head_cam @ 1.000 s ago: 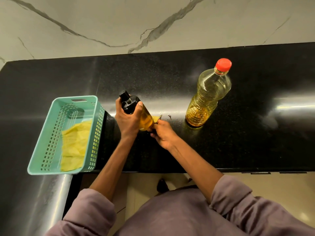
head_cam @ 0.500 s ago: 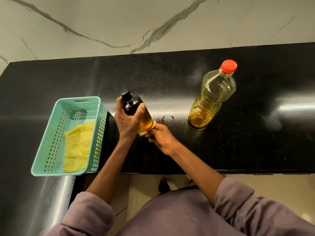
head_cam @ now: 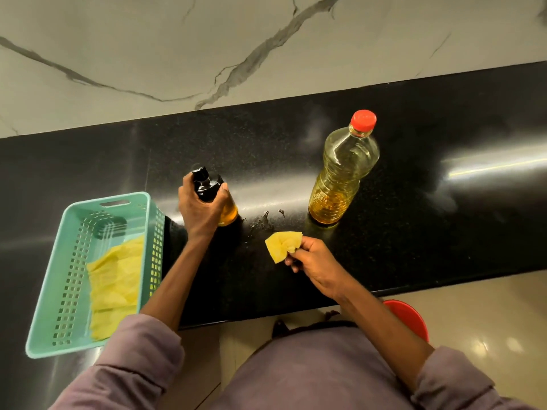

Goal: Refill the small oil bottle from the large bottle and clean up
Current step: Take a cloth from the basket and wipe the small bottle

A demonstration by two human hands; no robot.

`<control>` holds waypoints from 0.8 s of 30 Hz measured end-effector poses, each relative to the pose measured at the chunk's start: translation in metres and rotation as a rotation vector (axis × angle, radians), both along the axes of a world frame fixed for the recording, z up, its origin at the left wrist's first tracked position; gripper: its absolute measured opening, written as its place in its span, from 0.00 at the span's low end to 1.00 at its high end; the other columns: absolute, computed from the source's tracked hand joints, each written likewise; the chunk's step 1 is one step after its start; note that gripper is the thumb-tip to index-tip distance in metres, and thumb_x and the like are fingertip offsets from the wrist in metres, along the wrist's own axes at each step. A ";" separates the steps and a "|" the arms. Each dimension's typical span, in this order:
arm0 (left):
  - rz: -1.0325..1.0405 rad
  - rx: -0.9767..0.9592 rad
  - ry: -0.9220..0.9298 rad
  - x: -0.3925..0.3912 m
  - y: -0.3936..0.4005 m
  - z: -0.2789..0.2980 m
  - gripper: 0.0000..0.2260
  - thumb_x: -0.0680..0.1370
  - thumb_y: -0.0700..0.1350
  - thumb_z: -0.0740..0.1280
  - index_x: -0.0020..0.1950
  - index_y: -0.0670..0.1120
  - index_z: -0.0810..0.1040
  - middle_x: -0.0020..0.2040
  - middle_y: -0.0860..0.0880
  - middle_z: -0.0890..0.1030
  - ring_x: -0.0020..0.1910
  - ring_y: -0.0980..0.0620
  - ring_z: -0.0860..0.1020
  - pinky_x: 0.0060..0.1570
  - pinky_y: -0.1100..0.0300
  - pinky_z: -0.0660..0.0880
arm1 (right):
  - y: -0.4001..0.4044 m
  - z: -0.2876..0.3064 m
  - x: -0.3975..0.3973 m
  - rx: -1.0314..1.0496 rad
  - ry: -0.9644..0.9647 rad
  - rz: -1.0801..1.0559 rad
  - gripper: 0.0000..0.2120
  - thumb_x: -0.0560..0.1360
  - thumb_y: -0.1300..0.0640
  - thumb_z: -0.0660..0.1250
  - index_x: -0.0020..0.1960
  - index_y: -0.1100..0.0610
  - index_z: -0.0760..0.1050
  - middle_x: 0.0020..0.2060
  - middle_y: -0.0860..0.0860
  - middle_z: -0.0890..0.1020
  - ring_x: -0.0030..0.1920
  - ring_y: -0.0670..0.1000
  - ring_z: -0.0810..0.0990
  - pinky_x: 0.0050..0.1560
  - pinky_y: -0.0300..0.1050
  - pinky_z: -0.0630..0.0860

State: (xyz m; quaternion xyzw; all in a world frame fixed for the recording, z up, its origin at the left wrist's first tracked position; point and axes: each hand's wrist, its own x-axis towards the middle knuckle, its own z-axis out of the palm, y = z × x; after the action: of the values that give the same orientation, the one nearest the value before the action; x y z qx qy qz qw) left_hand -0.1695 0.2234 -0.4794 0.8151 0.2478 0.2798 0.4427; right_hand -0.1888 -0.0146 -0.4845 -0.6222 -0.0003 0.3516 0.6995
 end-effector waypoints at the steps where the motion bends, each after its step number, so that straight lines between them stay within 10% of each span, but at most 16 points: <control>1: -0.002 0.018 0.005 0.003 0.002 0.000 0.24 0.69 0.55 0.72 0.62 0.49 0.71 0.54 0.44 0.75 0.51 0.49 0.76 0.54 0.50 0.76 | -0.002 0.001 -0.001 -0.006 -0.003 -0.013 0.12 0.78 0.66 0.60 0.49 0.54 0.79 0.32 0.48 0.80 0.33 0.44 0.74 0.31 0.35 0.69; 6: -0.002 0.078 0.045 0.012 0.009 0.001 0.25 0.71 0.49 0.74 0.63 0.44 0.71 0.53 0.43 0.73 0.52 0.47 0.74 0.52 0.58 0.71 | -0.007 0.006 0.000 -0.011 -0.020 -0.054 0.10 0.78 0.66 0.61 0.49 0.55 0.79 0.34 0.50 0.80 0.32 0.43 0.74 0.31 0.36 0.68; 24: -0.067 0.113 0.082 -0.004 0.012 -0.017 0.32 0.68 0.54 0.75 0.67 0.47 0.68 0.63 0.43 0.72 0.63 0.43 0.69 0.63 0.40 0.68 | -0.003 0.016 -0.001 -0.059 -0.085 -0.011 0.10 0.78 0.64 0.61 0.51 0.55 0.79 0.33 0.47 0.81 0.35 0.45 0.74 0.33 0.37 0.69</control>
State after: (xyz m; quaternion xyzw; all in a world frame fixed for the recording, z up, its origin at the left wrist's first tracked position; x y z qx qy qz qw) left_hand -0.1739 0.2349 -0.4964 0.8573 0.2223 0.2448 0.3945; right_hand -0.1894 -0.0178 -0.4689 -0.6570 -0.0164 0.3209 0.6820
